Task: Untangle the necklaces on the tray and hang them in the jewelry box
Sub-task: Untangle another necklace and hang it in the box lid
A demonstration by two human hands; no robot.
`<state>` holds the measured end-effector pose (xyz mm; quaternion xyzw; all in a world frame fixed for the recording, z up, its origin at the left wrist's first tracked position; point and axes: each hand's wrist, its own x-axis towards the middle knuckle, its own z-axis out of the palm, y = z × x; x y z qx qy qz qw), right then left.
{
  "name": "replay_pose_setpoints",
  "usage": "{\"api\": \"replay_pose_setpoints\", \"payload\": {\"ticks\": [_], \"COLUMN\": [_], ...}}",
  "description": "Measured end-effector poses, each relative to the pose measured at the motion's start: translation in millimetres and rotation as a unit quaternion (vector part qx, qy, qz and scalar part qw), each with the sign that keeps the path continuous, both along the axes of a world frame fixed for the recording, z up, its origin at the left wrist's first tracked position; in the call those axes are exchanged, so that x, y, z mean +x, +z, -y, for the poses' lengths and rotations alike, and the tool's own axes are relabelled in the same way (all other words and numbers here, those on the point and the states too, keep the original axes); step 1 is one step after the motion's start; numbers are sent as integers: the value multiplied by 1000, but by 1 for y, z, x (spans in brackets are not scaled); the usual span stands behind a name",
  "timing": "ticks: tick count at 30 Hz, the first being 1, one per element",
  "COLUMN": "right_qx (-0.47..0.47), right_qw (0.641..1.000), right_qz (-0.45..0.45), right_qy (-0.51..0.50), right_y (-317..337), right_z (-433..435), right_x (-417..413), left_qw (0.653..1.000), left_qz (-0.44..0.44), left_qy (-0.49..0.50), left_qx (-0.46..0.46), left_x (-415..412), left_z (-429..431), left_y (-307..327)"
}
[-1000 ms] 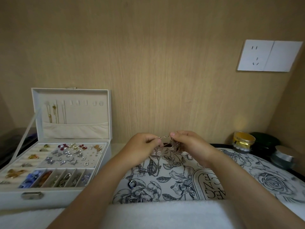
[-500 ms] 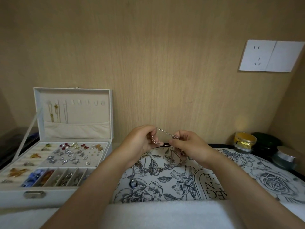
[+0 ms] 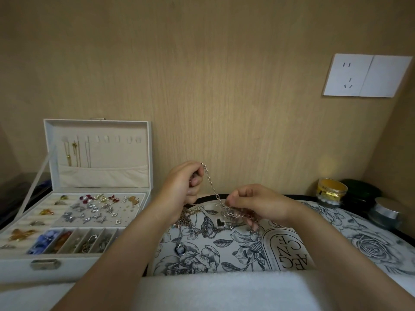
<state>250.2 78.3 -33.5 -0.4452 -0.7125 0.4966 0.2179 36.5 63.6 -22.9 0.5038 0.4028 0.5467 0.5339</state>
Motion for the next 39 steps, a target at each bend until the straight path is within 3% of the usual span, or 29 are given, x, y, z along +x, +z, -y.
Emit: {"api": "replay_pose_setpoints", "payload": {"ticks": [5, 9, 15, 18, 22, 25, 27, 34, 39], "right_qx": [5, 88, 122, 113, 81, 44, 31, 56, 113], "right_qw": [999, 990, 987, 992, 990, 989, 988, 992, 991], "right_qz": [30, 64, 68, -3, -92, -131, -145, -94, 10], "right_qy": [-25, -89, -78, -64, -67, -50, -43, -66, -76], "right_y": [-5, -10, -14, -13, -8, -7, -5, -2, 1], "right_z": [-6, -13, -14, -11, -6, -5, -3, -4, -6], "right_x": [8, 8, 6, 1, -6, -10, -12, -10, -1], "left_qw": [990, 903, 799, 779, 798, 880, 913, 913, 967], "left_qz": [-126, -387, -568, -603, -591, -465, -392, -398, -252], "left_qy": [53, 164, 179, 155, 70, -39, -94, -3, 12], "left_qx": [14, 94, 85, 74, 95, 90, 64, 86, 22], "left_x": [-8, -10, -15, -13, -5, 9, 17, 13, 7], "left_z": [1, 5, -5, -8, -6, 3, 9, 4, -2], "left_y": [6, -2, -23, -30, -30, -26, -25, -24, -17]}}
